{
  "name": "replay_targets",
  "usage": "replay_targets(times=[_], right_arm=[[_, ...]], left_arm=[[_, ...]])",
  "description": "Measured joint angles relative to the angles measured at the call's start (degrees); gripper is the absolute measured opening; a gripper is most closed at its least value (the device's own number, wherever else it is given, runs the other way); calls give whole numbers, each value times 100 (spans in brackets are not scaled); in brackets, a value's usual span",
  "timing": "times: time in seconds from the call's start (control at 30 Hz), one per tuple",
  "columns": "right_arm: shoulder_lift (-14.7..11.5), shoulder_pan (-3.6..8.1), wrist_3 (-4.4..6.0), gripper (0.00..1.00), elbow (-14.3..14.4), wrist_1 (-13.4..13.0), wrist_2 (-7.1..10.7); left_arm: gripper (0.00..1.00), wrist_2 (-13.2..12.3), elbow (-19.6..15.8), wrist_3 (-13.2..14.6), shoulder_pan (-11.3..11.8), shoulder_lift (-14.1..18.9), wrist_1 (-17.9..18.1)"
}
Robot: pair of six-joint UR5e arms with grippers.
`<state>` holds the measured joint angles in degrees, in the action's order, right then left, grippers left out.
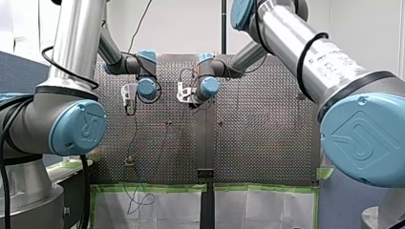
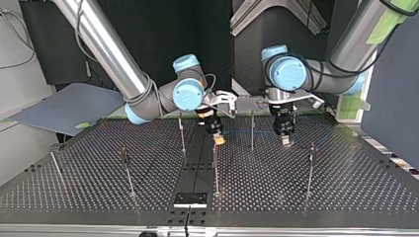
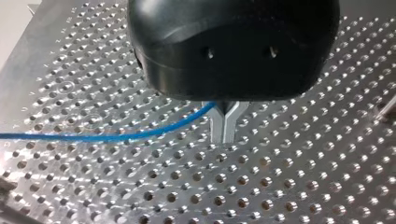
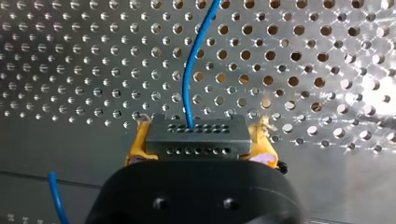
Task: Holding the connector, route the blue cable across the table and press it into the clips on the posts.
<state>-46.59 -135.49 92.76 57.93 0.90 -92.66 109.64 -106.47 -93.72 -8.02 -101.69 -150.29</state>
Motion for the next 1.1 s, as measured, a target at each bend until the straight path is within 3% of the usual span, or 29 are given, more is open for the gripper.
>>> replay_targets(times=[0.17, 0.6, 1.1], right_arm=[[-127, -21, -15, 0, 229, -1, 3], [-169, -143, -50, 0, 878, -41, -17], [-136, -125, 14, 0, 1026, -114, 21]], left_arm=[[0, -23, -234, -71, -6, -42, 233], [0, -89, -876, -369, -62, -593, 877], [0, -537, -1608, -415, -75, -777, 1458]])
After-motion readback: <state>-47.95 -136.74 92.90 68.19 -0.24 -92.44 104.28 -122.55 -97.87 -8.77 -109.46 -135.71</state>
